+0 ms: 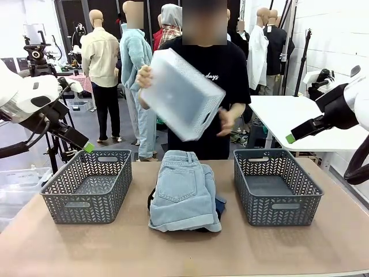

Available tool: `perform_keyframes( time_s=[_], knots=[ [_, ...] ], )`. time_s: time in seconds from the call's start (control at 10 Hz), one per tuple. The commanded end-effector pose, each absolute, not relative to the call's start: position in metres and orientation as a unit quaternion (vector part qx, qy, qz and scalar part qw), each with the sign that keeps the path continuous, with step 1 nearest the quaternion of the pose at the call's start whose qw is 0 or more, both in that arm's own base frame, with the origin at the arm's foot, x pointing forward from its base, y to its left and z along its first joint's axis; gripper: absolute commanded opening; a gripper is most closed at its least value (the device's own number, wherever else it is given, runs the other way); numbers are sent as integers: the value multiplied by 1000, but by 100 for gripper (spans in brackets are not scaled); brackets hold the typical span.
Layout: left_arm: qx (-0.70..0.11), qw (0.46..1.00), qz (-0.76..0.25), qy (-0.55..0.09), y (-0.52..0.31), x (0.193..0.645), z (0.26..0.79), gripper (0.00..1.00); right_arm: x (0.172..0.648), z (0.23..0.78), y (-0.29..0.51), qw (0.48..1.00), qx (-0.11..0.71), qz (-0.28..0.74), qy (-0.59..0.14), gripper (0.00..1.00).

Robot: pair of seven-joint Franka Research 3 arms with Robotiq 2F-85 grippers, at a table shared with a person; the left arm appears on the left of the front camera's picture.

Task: Sort the tops and bottoms.
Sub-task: Lift clothes from the center of the table with your left hand.

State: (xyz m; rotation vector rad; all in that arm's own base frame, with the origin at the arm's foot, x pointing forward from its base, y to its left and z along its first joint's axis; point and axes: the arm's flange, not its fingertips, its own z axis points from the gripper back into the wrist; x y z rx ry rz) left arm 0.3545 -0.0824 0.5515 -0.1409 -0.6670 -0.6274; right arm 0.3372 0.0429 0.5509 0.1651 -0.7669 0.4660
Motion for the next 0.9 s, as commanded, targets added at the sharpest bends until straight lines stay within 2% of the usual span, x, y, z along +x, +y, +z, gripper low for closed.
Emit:
perform_keyframes(
  time_s=[0.0,0.8],
  knots=[
    [-64,893,-306,-322,-80,354,552,100,337,550,45,900,84,219,-368,100],
    [-64,893,-306,-322,-80,354,552,100,337,550,45,900,84,219,-368,100]
  ],
)
